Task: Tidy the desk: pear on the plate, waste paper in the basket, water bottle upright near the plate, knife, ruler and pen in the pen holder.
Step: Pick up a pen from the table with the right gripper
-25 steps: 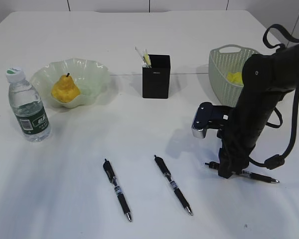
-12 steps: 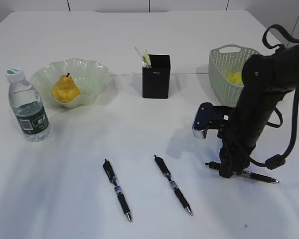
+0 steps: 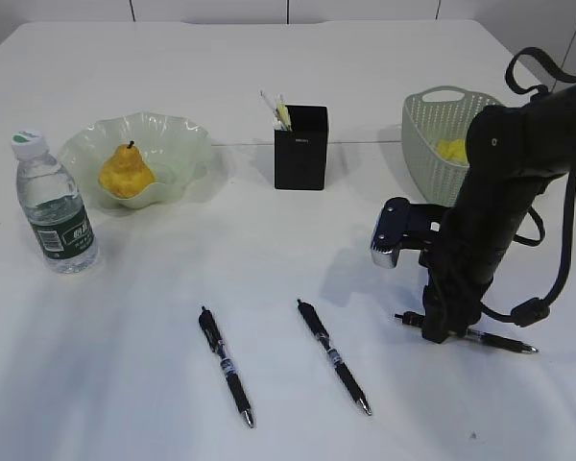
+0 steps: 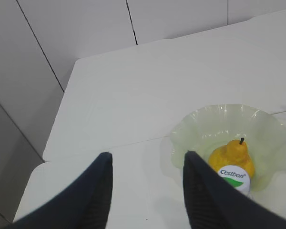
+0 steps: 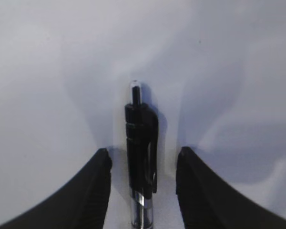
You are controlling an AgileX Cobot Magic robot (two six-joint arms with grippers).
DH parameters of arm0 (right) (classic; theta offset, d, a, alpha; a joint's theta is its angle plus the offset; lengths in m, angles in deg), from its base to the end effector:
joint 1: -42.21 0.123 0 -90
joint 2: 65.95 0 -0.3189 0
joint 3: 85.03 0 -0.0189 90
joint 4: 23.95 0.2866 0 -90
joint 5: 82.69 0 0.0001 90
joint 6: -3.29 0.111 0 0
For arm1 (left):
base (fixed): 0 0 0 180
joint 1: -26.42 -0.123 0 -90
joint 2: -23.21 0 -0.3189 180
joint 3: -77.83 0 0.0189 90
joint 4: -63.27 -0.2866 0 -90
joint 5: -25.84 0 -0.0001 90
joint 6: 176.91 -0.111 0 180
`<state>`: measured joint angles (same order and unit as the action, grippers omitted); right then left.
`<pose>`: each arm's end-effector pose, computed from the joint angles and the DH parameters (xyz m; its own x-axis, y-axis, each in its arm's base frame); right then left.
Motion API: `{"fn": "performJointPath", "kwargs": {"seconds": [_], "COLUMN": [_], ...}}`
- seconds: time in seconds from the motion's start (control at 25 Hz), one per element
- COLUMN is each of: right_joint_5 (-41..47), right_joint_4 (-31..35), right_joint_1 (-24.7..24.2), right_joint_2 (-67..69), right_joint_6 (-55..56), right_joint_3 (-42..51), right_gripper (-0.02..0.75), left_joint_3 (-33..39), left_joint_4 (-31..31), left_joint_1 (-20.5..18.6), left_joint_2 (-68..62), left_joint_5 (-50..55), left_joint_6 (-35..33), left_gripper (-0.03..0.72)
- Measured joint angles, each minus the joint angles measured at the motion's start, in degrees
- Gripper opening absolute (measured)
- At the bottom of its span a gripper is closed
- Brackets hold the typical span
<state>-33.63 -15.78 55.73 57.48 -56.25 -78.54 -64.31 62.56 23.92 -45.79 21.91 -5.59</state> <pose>0.3959 0.1075 0.1094 -0.3787 -0.9201 -0.1004 -0.9255 0.3761 0.0443 0.2734 0.0118 0.3307 -0.2275 0.1533 -0.9616 -0.0058 0.9873 0.1588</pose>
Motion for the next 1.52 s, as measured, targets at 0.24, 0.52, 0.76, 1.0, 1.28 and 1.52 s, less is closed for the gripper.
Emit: {"fn": "performJointPath", "kwargs": {"seconds": [0.24, 0.52, 0.76, 1.0, 1.28, 1.52], "right_joint_5": [-0.5, -0.63, -0.35, 0.42, 0.52, 0.63], "right_joint_4": [0.0, 0.0, 0.21, 0.34, 0.34, -0.16], "right_joint_1": [0.0, 0.0, 0.0, 0.0, 0.0, 0.0], "right_joint_2": [0.0, 0.67, 0.77, 1.01, 1.01, 1.01], "right_joint_6": [0.11, 0.73, 1.05, 1.05, 1.09, 1.09], "right_joint_3": [0.0, -0.23, -0.32, -0.67, -0.67, -0.67], "right_gripper": [0.339, 0.339, 0.339, 0.339, 0.339, 0.323], "left_joint_3": [0.0, 0.0, 0.0, 0.0, 0.0, 0.0], "left_joint_4": [0.0, 0.0, 0.0, 0.0, 0.0, 0.0], "left_joint_1": [0.0, 0.0, 0.0, 0.0, 0.0, 0.0], "left_joint_2": [0.0, 0.0, 0.0, 0.0, 0.0, 0.0], "left_joint_5": [0.0, 0.0, 0.0, -0.1, -0.1, -0.1], "left_joint_6": [0.0, 0.0, 0.0, 0.0, 0.0, 0.0], "left_gripper": [0.341, 0.341, 0.341, 0.341, 0.341, 0.341]}}
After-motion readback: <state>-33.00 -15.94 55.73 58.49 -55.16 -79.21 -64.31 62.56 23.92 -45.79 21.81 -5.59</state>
